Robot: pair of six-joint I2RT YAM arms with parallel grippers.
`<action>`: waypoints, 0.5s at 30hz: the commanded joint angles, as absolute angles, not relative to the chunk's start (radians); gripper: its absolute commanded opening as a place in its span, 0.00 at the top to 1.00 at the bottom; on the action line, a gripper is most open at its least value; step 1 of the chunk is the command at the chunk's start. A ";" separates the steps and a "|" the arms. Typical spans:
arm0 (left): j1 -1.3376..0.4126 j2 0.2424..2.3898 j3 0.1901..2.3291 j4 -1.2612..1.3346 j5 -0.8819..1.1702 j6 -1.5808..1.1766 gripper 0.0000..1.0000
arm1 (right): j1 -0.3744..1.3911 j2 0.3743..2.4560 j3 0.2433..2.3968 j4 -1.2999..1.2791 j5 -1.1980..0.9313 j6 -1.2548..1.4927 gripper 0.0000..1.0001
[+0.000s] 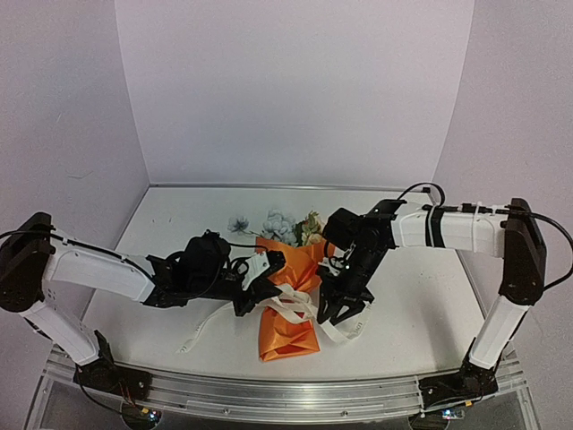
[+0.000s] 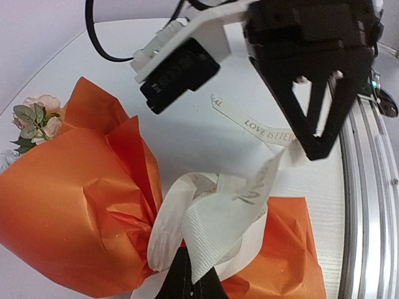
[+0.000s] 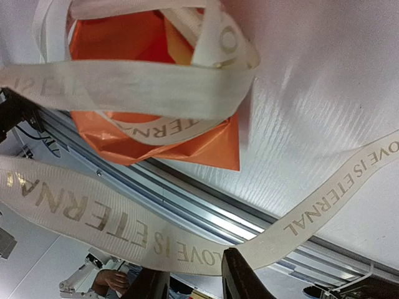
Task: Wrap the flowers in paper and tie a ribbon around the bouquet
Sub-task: Cross the half-tied ribbon over the folded bouquet.
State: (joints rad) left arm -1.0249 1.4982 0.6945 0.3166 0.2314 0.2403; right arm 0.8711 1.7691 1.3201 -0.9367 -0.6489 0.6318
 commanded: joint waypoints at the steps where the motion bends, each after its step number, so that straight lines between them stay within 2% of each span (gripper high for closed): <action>1: -1.034 1.439 0.639 0.442 0.233 0.363 0.99 | 0.878 1.757 1.285 -0.866 -0.557 0.665 0.61; 4: -1.036 1.442 0.624 0.453 0.234 0.405 0.98 | 0.878 1.728 1.247 -0.839 -0.468 0.680 0.54; 8: -1.040 1.442 0.596 0.502 0.229 0.437 0.96 | 0.878 1.688 1.179 -0.719 -0.392 0.719 0.51; 15: -1.046 1.450 0.589 0.538 0.207 0.478 0.96 | 0.884 1.739 1.186 -0.596 -0.416 0.752 0.55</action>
State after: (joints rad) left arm -1.0402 1.4719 0.5923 0.4546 0.2281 0.4299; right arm 0.8716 1.7374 1.1793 -0.7309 -0.4347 0.7108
